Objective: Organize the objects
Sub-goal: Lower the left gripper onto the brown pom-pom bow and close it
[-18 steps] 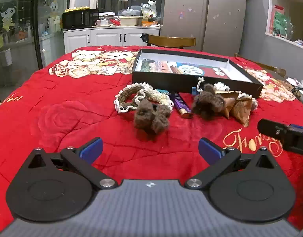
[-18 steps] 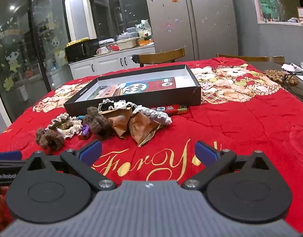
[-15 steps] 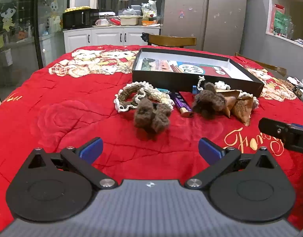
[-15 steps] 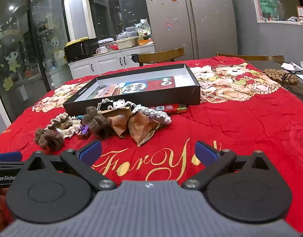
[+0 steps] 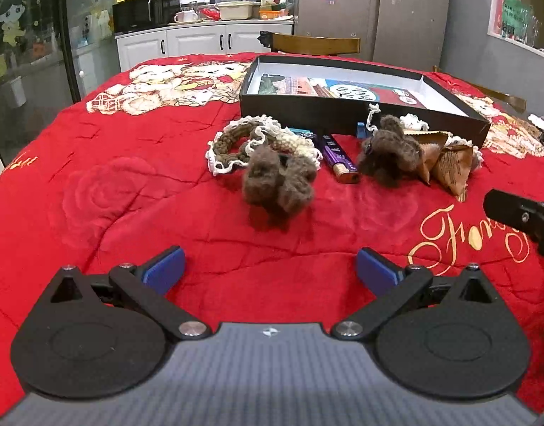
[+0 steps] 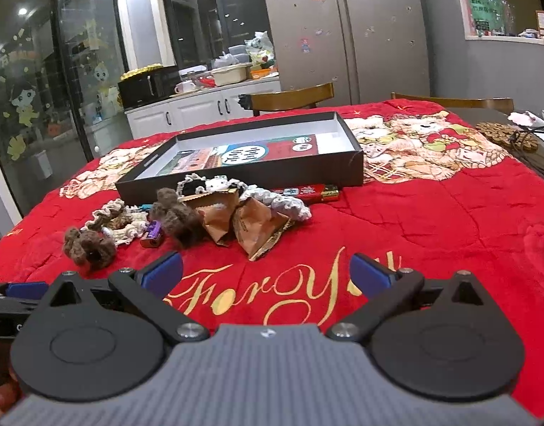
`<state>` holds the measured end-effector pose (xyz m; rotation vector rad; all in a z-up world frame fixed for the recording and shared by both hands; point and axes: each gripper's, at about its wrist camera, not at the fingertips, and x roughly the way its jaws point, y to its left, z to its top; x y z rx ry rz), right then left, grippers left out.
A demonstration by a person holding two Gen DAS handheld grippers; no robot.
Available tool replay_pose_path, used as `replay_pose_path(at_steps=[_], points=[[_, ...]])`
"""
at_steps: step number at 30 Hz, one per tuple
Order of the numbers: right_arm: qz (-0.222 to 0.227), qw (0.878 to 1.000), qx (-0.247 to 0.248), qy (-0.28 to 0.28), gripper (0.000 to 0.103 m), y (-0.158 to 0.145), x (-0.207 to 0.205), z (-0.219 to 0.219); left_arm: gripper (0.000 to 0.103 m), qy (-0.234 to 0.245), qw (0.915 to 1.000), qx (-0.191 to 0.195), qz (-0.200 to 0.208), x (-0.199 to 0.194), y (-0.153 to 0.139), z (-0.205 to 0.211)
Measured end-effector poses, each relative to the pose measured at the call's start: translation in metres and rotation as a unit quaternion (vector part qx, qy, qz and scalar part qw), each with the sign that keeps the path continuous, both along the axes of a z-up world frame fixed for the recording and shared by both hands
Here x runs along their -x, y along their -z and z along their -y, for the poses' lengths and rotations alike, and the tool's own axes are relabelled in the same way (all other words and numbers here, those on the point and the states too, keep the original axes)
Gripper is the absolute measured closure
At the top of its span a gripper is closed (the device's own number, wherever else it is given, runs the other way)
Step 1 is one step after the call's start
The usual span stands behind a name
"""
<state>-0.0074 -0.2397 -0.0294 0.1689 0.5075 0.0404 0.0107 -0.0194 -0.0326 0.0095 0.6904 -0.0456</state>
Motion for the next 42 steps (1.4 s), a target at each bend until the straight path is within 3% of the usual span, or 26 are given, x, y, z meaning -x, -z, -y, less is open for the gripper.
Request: replay_pose_path(at_steps=[10,16,22,28,31,35,38,39,42], points=[[-0.007,1.0,-0.016,-0.002,0.0,0.002,-0.003,0.004,0.0,0.001,1.0,-0.004,0.001,0.0,0.0,0.002],[0.004,1.0,-0.001,0.005,0.0,-0.003,-0.005,0.002,0.0,0.025,0.9975,0.019,0.064,0.01,-0.015,0.0],[0.001,1.0,-0.01,0.019,0.0,-0.003,-0.015,0.008,0.0,0.023,0.997,0.02,0.072,0.0,-0.021,0.003],[-0.005,1.0,-0.007,0.004,0.007,-0.003,-0.028,0.005,0.006,0.015,0.998,0.027,0.055,-0.012,-0.018,0.001],[-0.016,1.0,-0.007,0.0,0.016,0.0,-0.035,0.001,0.007,0.009,0.9982,0.028,0.053,-0.017,-0.017,0.0],[-0.033,0.999,-0.014,-0.007,0.029,0.004,-0.043,-0.001,0.014,0.006,0.9986,0.023,0.047,-0.024,-0.013,0.001],[-0.04,0.999,-0.017,0.0,0.045,0.008,-0.048,-0.001,0.028,0.006,0.9984,0.022,0.051,-0.026,-0.011,0.001],[-0.041,0.999,-0.02,0.002,0.047,0.008,-0.05,0.0,0.036,0.006,0.9984,0.019,0.053,-0.027,-0.01,0.001],[-0.035,0.999,-0.029,0.002,0.047,0.008,-0.054,0.003,0.046,0.009,0.9986,0.021,0.048,-0.029,-0.008,0.002]])
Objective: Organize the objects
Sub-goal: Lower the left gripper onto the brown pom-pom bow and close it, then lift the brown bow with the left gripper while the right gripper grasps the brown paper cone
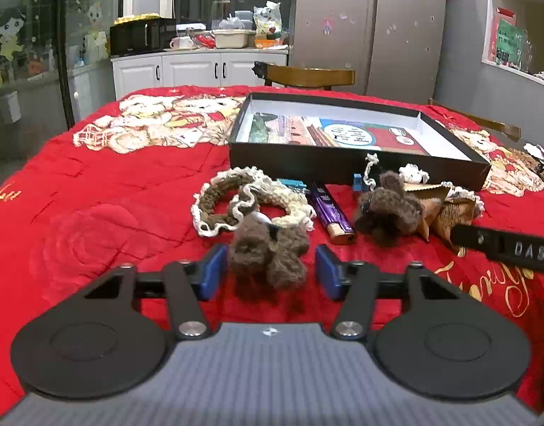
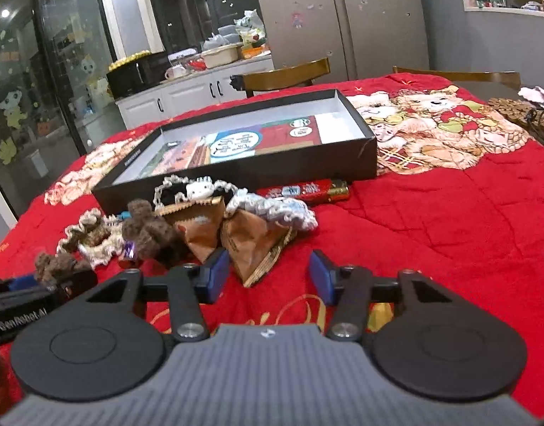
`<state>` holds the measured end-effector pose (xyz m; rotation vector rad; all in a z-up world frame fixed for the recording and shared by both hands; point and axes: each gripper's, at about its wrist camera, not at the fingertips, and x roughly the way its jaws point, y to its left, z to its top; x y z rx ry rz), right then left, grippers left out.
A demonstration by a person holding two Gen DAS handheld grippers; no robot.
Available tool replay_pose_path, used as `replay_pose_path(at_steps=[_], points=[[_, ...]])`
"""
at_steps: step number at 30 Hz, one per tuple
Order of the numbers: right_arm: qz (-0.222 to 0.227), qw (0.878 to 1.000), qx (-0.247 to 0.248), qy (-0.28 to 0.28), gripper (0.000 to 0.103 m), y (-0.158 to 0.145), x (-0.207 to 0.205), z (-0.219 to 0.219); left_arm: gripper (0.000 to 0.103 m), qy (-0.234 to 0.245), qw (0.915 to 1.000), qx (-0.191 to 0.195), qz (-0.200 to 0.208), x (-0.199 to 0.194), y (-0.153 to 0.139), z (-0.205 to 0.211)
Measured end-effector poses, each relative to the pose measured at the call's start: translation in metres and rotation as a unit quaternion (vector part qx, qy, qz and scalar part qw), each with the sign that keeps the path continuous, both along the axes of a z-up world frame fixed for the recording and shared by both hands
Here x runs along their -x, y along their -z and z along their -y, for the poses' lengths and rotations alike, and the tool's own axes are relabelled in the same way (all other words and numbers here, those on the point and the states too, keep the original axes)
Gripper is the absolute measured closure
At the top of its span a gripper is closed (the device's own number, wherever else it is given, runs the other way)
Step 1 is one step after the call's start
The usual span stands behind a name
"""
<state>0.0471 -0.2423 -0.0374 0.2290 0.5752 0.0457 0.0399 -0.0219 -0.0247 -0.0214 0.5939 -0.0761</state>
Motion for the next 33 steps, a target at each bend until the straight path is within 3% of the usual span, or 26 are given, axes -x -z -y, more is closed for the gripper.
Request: replay_pose_path(at_steps=[5,17,20,22,33], points=[[-0.002,1.0,0.008,-0.013,0.048,0.0,-0.009,-0.006,0.055,-0.003,1.0,0.007,0.0,0.0,0.001,-0.002],[-0.014,1.0,0.021,-0.013,0.055,0.002,-0.022,-0.013,0.055,-0.012,0.9997,0.02,-0.005,-0.002,0.002,-0.007],[-0.016,0.999,0.032,-0.012,0.061,0.002,-0.023,-0.015,0.058,-0.016,0.9997,0.018,-0.007,-0.003,0.003,-0.007],[-0.016,0.999,0.026,-0.019,0.069,0.003,-0.023,-0.014,0.059,-0.016,0.9997,0.015,-0.006,-0.003,0.003,-0.006],[-0.012,1.0,-0.006,-0.024,0.072,0.004,-0.023,-0.008,0.059,-0.027,0.9996,0.011,-0.004,-0.003,0.003,-0.007]])
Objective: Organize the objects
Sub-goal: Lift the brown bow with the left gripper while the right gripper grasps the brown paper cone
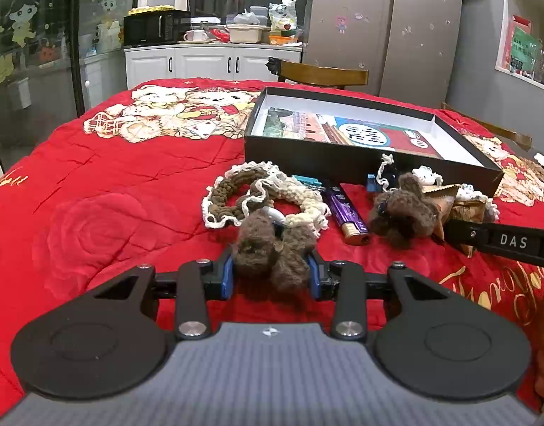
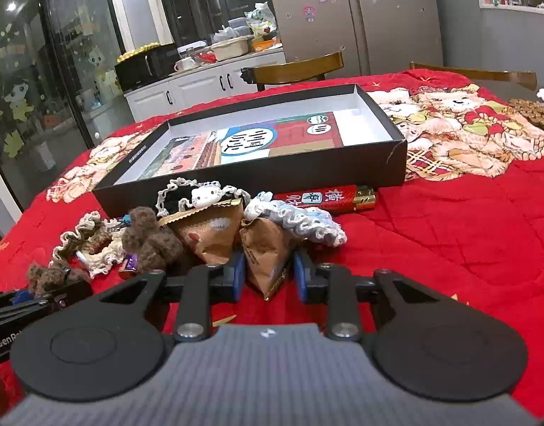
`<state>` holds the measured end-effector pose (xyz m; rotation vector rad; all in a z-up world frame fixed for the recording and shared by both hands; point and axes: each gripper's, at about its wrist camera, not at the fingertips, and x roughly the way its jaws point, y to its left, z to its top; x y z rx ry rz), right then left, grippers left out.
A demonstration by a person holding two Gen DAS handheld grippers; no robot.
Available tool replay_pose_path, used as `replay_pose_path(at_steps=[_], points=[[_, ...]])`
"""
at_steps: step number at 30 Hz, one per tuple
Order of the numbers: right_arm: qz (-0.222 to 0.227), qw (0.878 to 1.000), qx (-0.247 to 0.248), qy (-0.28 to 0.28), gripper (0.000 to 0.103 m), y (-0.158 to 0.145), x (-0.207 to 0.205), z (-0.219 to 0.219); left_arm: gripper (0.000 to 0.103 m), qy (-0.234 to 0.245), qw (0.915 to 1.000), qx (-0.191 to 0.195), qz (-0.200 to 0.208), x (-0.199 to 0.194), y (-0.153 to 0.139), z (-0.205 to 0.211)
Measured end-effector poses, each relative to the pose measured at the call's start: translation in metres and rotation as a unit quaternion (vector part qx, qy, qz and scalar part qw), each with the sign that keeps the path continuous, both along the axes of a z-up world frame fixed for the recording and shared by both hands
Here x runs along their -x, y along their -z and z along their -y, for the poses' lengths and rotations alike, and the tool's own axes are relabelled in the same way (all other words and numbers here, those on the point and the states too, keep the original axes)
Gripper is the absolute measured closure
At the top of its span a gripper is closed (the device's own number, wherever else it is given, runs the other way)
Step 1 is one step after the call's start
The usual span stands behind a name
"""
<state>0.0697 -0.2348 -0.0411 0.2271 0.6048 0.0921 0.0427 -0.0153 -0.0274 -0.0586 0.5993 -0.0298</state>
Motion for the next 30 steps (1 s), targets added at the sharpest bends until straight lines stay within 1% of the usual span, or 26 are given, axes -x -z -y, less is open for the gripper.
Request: replay_pose_path(at_steps=[4,7,9,14,17,24,27,30], points=[[0.003,1.0,-0.013,0.001,0.073,0.0,0.004,0.004,0.059,0.0,1.0,0.002,0.005,0.002,-0.001,-0.001],[0.005,1.0,-0.026,-0.002,0.073,0.0,0.01,0.008,0.059,0.014,0.9999,0.007,0.001,0.001,0.0,0.0],[0.003,0.999,-0.032,-0.002,0.073,0.001,0.013,0.011,0.059,0.011,0.9999,0.001,0.007,0.004,-0.001,0.001],[0.0,0.999,-0.034,-0.005,0.073,-0.001,0.026,0.012,0.059,0.02,0.9994,-0.021,0.022,0.014,-0.003,0.009],[0.002,0.999,-0.032,0.0,0.073,-0.002,0.031,0.012,0.059,0.029,0.9992,-0.02,0.021,0.017,-0.003,0.013],[0.005,0.999,-0.033,0.007,0.073,-0.005,0.041,0.015,0.059,0.007,0.9994,-0.015,0.03,0.022,-0.005,0.009],[0.009,0.999,-0.036,0.003,0.073,-0.007,0.044,0.016,0.059,-0.019,0.9991,-0.025,0.029,0.022,-0.005,0.008],[0.016,0.999,-0.04,-0.004,0.073,-0.01,0.047,0.015,0.059,-0.017,0.9992,-0.018,0.03,0.022,-0.005,0.006]])
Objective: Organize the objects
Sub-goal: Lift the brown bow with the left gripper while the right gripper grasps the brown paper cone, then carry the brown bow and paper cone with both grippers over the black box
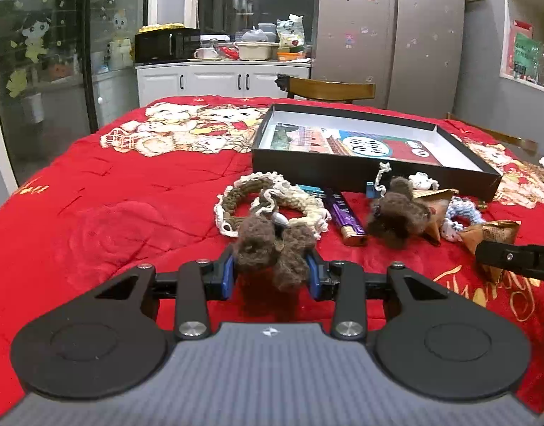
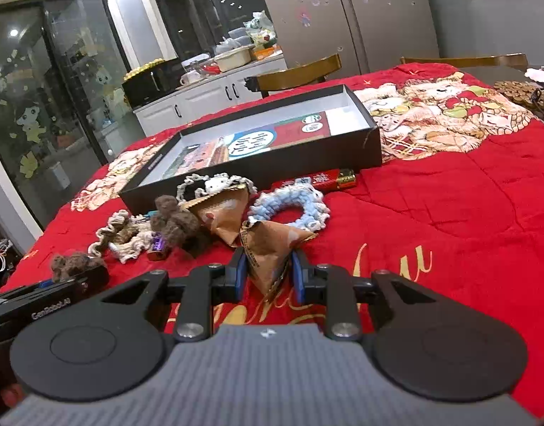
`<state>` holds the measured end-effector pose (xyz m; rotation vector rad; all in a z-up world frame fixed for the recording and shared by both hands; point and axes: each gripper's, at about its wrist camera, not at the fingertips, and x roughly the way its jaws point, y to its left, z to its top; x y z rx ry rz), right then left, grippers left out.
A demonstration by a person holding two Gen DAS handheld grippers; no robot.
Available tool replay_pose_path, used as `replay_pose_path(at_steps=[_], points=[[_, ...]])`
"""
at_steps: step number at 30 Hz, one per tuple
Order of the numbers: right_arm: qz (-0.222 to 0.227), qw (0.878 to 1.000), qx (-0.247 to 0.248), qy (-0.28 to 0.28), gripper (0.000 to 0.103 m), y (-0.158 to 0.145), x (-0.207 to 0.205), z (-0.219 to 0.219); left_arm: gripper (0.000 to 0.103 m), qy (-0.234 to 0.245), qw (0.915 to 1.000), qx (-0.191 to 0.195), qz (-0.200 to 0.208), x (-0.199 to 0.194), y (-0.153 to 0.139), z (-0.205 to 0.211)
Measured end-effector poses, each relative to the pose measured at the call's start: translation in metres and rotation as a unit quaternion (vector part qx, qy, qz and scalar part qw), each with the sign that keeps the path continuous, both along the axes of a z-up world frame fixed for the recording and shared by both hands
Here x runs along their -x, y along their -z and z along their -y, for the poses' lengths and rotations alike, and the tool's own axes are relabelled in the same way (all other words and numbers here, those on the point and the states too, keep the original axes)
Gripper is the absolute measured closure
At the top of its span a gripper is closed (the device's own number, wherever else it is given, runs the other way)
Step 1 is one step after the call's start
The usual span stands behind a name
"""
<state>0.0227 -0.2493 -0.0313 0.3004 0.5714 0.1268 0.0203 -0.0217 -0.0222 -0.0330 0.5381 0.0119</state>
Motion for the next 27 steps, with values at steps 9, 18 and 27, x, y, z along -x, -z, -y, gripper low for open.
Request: replay_pose_path(at_steps=[9,18,27], points=[[0.019,1.0,-0.002,-0.018,0.073,-0.012,-0.003,-0.002,0.059,-0.003,0.9999,0.008,0.009,0.005,-0.001,-0.003],[0.045,0.998,0.005,-0.041,0.073,-0.036,-0.006,-0.009,0.059,0.01,0.9991,0.031,0.029,0.01,-0.006,-0.008],[0.047,0.995,-0.014,-0.086,0.074,-0.061,-0.025,-0.02,0.059,0.032,0.9982,0.036,0.037,-0.001,-0.03,-0.01]])
